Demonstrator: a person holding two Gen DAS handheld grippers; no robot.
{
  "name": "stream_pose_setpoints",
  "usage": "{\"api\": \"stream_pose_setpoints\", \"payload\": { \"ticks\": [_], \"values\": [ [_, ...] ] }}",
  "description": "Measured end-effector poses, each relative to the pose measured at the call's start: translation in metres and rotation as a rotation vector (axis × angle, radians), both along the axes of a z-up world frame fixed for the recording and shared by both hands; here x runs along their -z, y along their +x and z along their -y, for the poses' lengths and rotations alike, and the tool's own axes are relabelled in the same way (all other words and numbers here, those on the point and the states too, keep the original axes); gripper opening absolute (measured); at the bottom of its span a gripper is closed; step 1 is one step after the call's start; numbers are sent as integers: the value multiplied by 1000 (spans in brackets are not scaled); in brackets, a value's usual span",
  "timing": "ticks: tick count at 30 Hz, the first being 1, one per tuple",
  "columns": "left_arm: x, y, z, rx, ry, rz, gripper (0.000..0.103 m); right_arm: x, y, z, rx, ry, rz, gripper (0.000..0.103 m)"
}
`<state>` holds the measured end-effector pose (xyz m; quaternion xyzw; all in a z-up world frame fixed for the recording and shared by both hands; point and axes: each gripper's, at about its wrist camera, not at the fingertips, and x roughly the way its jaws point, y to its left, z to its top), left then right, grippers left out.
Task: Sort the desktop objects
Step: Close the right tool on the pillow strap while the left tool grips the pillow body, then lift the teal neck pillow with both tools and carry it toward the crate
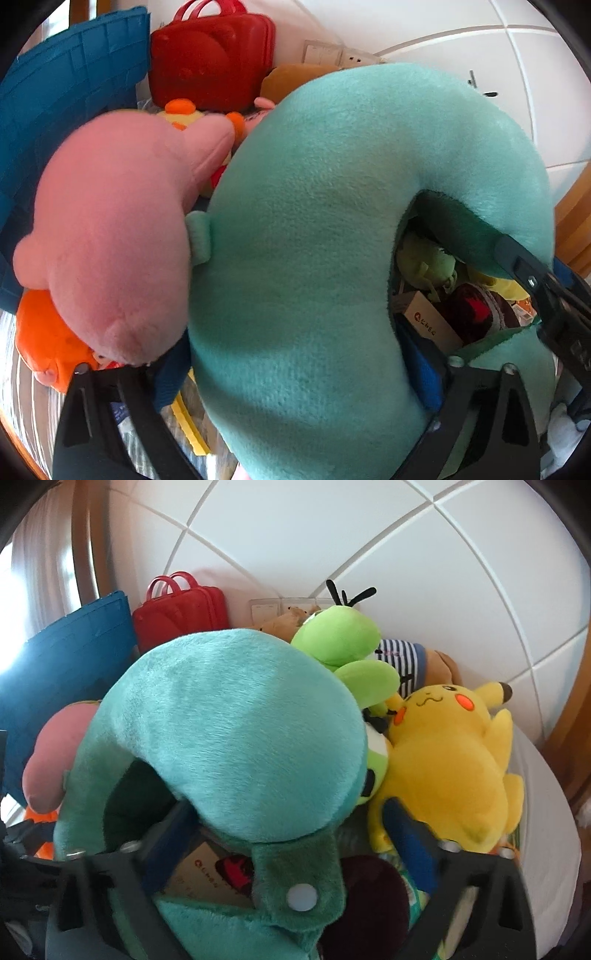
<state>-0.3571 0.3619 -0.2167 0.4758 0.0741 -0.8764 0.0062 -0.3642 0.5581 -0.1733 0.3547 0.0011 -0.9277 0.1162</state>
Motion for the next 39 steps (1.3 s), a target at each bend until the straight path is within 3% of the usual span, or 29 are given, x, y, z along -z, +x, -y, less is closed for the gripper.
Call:
{"api": "stream_pose_setpoints", "payload": {
  "ticks": [6,23,31,39],
  "values": [
    [-24,13,1,1,13,-44,89,-17,18,1,-2,-15,-36,70],
    [-135,105,30,-40,-3,-315,89,-122,96,12,-68,-107,-244,69],
    [-165,161,73,-118,-36,-397,89,-154,127,55,-159,-140,-311,69],
    [-186,197,142,-153,-51,-453,89,-173,150,120,-207,-155,-356,69]
  ]
}}
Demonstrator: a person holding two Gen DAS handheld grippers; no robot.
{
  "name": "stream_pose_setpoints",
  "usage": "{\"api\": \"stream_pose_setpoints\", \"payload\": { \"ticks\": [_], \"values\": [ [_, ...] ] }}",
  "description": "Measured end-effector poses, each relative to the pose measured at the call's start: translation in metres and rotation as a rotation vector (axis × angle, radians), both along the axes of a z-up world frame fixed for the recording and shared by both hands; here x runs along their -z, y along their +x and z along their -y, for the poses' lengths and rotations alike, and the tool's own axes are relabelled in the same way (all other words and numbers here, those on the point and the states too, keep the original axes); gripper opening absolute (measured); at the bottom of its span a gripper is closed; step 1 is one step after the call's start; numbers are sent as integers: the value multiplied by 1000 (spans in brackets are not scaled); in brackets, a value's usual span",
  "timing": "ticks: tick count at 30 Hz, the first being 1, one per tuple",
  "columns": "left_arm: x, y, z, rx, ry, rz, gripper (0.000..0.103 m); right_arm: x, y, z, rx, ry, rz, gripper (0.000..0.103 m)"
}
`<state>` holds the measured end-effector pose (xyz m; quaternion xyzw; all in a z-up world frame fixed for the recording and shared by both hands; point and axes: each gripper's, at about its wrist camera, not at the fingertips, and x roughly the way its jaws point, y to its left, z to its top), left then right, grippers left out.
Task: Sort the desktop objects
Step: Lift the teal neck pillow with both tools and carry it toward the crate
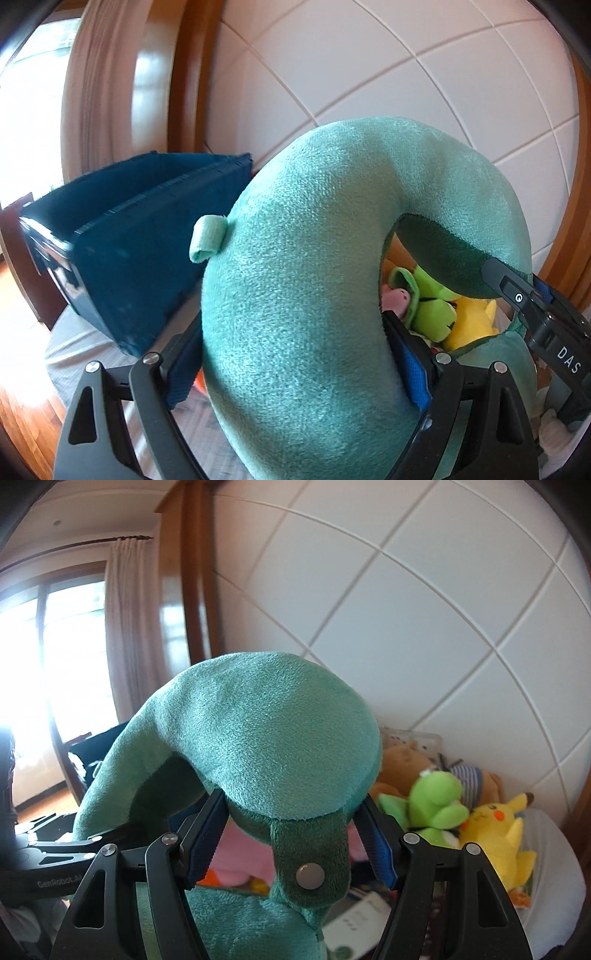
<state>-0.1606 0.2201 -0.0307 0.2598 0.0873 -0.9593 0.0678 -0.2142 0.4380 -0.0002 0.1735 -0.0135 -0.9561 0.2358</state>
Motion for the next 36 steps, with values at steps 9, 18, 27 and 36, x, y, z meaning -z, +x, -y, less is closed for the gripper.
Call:
{"api": "stream_pose_setpoints", "payload": {
  "ticks": [9,18,27,36],
  "values": [
    [-21,27,114,30,-32,-36,89,-12,29,104,20,-34,-25,69],
    [-36,42,190,-11,-38,-71,89,-26,41,195,-2,-39,-54,69],
    [-63,42,259,-147,-69,-128,89,-51,12,269,-139,-51,-120,69],
    [-76,8,361,-190,-86,-152,89,-60,-24,373,-189,-59,-135,69]
  ]
}}
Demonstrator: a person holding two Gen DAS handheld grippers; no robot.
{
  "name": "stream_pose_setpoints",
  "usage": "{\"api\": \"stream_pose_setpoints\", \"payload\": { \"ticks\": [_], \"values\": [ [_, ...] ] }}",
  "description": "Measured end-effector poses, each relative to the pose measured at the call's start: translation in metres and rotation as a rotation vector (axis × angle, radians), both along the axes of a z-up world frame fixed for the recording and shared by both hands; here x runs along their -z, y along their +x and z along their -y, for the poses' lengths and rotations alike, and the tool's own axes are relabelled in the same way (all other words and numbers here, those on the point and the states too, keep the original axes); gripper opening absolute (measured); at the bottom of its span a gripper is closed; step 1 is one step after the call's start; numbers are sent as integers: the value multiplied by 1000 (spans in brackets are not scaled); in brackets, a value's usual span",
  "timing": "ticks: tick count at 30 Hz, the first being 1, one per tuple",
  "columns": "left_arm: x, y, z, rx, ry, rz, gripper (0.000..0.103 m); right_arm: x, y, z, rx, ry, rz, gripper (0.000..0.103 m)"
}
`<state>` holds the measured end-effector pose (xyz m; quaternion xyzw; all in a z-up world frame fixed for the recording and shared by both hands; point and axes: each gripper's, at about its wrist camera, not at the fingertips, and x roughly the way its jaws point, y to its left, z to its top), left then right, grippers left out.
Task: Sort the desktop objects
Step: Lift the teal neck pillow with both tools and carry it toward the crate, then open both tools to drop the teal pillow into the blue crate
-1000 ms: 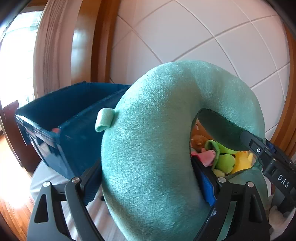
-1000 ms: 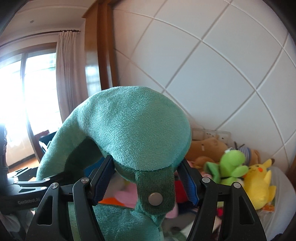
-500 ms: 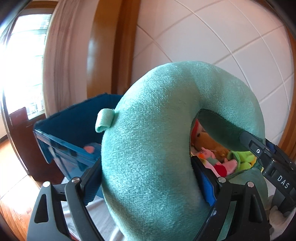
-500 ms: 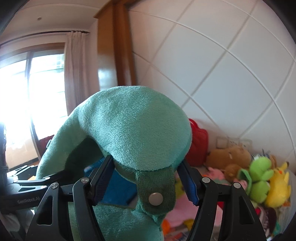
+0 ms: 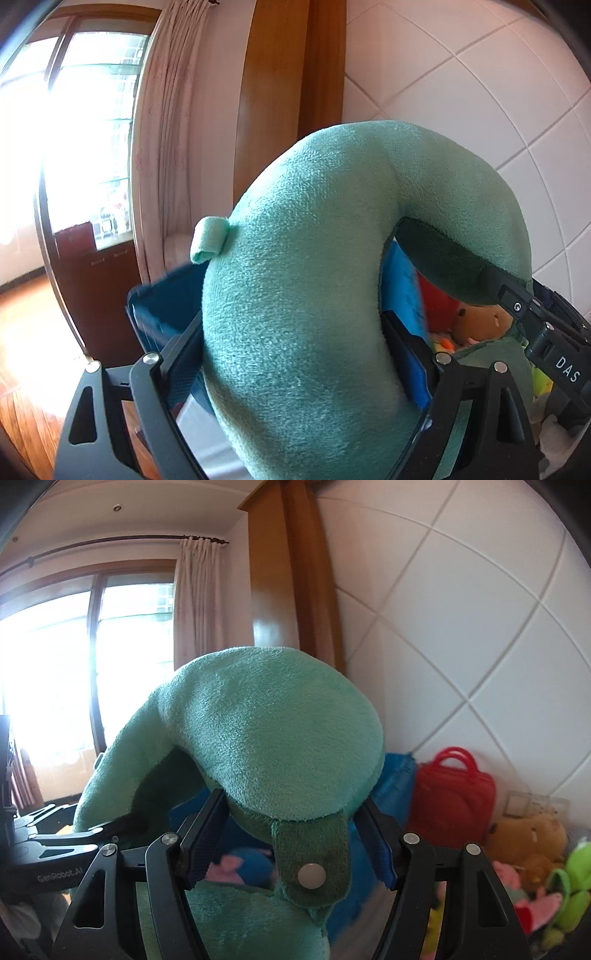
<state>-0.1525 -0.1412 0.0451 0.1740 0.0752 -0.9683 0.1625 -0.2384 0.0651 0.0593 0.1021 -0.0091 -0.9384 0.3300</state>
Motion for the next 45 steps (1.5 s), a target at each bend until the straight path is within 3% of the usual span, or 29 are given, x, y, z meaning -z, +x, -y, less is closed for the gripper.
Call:
{"api": "stream_pose_setpoints", "payload": {
  "ticks": [7,15,18,20,27,34,45],
  "values": [
    [-14,-49,71,72,-23,3,89,-6,-33,73,73,-28,4,69],
    [6,-109,120,178,23,60,89,3,-70,116,183,9,74,69],
    [15,-123,125,178,11,95,96,7,-77,122,227,31,89,97],
    [21,-128,128,170,1,111,103,10,-78,124,258,48,88,103],
    [40,-126,137,200,40,141,103,22,-73,134,289,110,134,103],
    [42,-110,136,230,51,141,103,28,-52,144,296,153,145,103],
    [48,-62,94,257,67,149,103,40,5,117,328,222,153,103]
  ]
}}
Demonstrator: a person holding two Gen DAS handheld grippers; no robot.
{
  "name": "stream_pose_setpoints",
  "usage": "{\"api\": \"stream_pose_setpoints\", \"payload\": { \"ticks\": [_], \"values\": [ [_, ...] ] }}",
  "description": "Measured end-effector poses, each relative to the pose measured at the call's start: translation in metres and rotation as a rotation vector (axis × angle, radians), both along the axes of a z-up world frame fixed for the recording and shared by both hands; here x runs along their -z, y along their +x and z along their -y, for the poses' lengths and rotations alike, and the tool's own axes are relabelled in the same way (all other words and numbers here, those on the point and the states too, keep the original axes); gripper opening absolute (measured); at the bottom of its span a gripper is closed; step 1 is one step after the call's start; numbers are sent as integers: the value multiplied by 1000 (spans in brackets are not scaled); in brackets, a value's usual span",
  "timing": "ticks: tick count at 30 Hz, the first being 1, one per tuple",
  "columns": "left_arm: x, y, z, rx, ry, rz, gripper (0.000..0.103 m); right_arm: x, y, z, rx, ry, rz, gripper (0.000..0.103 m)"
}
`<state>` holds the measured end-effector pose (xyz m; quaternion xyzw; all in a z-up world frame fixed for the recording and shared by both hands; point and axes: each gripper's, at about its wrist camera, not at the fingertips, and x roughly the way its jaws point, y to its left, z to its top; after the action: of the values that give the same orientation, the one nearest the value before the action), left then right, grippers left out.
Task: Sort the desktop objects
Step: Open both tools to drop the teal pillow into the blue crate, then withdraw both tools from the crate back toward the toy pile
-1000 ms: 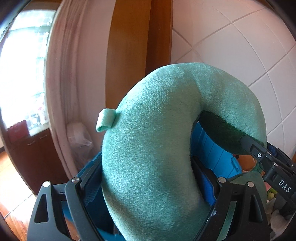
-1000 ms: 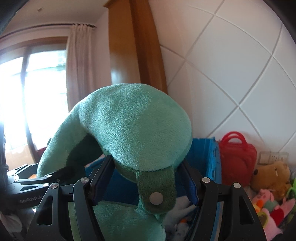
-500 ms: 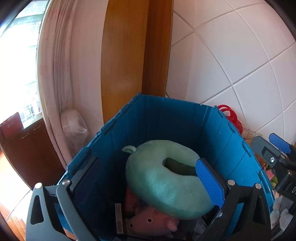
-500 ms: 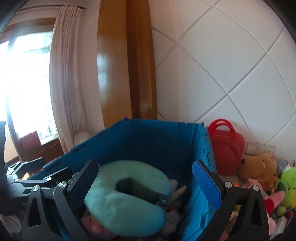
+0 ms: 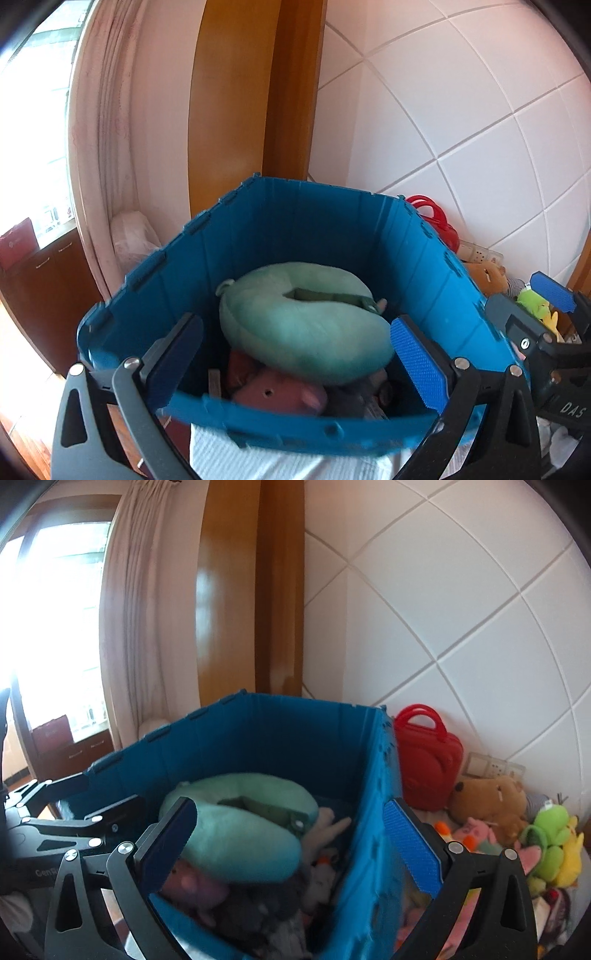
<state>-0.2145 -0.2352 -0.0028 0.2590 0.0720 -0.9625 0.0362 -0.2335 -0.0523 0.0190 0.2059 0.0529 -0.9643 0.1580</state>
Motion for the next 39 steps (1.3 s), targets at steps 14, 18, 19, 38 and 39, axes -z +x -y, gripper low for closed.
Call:
{"api": "stream_pose_setpoints", "payload": {
  "ticks": [14,18,19,38,39],
  "values": [
    [12,93,-112,19,-14,11,103,17,86,-107,18,-11,16,103],
    [17,122,-150,29,-24,22,103,25,118,-150,29,-20,25,103],
    [18,129,-162,36,-30,26,103,27,126,-161,33,-23,28,103],
    [46,124,-282,293,-68,96,103,59,171,-290,296,-56,92,103],
    [48,121,-285,305,-71,100,103,61,170,-292,308,-56,93,103]
  ]
}}
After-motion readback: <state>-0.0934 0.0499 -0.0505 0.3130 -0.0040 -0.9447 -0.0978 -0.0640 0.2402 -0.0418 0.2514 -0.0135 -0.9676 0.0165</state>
